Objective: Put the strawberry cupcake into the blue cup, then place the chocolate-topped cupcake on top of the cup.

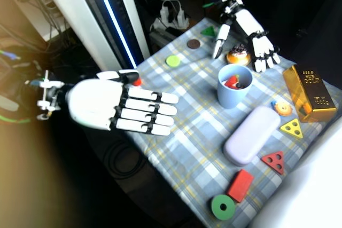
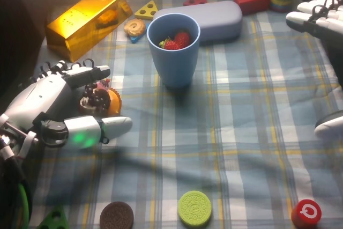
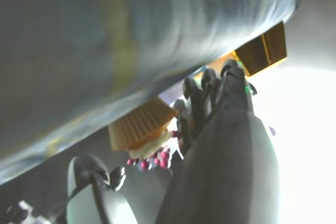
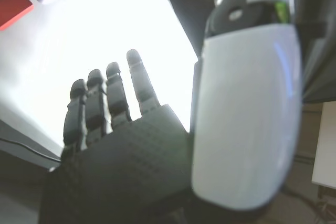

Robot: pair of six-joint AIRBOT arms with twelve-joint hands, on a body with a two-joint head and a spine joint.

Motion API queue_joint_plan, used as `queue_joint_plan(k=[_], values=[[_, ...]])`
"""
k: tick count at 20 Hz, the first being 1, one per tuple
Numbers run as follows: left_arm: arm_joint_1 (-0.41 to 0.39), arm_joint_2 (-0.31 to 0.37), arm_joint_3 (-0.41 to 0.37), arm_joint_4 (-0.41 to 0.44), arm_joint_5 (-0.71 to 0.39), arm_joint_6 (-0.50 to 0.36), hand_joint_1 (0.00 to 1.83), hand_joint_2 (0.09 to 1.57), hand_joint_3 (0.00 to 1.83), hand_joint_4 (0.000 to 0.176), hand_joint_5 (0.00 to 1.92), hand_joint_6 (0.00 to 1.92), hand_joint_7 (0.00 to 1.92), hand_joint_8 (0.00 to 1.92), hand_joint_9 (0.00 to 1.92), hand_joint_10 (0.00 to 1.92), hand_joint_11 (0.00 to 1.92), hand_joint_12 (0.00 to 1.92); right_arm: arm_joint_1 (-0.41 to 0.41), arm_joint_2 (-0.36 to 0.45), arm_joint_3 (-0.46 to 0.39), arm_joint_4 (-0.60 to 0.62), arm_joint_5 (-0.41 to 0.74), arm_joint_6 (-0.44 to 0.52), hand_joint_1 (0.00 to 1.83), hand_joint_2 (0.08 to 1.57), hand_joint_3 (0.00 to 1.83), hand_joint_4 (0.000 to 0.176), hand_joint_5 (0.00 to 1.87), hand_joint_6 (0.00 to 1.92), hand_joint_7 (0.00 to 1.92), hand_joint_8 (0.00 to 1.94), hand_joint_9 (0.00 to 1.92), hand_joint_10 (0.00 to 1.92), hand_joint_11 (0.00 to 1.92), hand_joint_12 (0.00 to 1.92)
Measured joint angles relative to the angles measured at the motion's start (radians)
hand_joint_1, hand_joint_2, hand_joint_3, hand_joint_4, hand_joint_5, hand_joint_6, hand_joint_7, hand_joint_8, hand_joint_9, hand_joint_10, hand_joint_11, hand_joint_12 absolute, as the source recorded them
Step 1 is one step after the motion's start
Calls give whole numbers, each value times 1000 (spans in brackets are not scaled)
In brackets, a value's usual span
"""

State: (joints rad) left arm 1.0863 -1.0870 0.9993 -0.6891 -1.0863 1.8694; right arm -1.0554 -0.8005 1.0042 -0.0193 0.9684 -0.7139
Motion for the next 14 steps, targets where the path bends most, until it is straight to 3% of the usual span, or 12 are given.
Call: queue_joint_plan(k=[1,3,4,5,6,9,10,12,13,14], values=[[0,0,0,0,4,0,773,803,0,114,565,14,541,15,233,5,0,0,-4,-3,-2,1,1,0,395,755,8,7,0,0,0,0,0,0,46,24],[0,-1,0,1,0,0,805,797,0,111,572,13,559,18,237,6,0,0,-7,-6,-3,-1,-1,0,392,759,8,2,0,0,0,0,0,0,32,18],[0,1,-5,0,-2,-1,873,795,0,87,606,9,606,11,244,3,13,5,-7,-7,-3,-2,-2,0,390,767,10,0,0,0,0,0,0,0,6,3],[0,6,-11,1,-2,0,897,799,0,87,645,7,656,8,266,3,26,9,-7,-8,-3,-1,-1,0,372,774,11,0,0,0,0,0,0,0,0,0],[-2,12,-16,7,-5,0,959,816,6,75,671,10,675,7,268,2,2,0,-7,-8,-3,2,0,0,372,783,11,0,0,0,0,0,0,0,0,0],[-12,34,-31,22,-14,1,932,864,6,79,718,8,733,8,305,5,11,4,-10,-11,-3,2,0,0,378,782,7,0,0,0,0,0,0,0,0,0],[-15,39,-35,27,-23,2,952,857,1,69,772,8,796,8,337,5,17,5,-10,-14,-3,5,-1,0,382,783,6,1,0,0,0,0,0,0,0,0],[-22,50,-43,37,-27,2,935,869,6,70,784,7,818,10,342,3,13,3,-10,-16,-3,2,-1,0,383,787,7,0,0,0,0,0,0,0,0,0],[-25,58,-48,43,-31,2,923,884,4,74,851,11,883,10,387,6,30,7,-10,-16,-3,3,0,0,384,765,0,21,0,0,0,0,0,0,0,0],[-31,69,-55,47,-35,2,926,890,6,75,863,14,890,11,387,5,24,4,-11,-16,-3,6,0,0,384,759,0,21,0,0,0,0,0,0,0,0]])
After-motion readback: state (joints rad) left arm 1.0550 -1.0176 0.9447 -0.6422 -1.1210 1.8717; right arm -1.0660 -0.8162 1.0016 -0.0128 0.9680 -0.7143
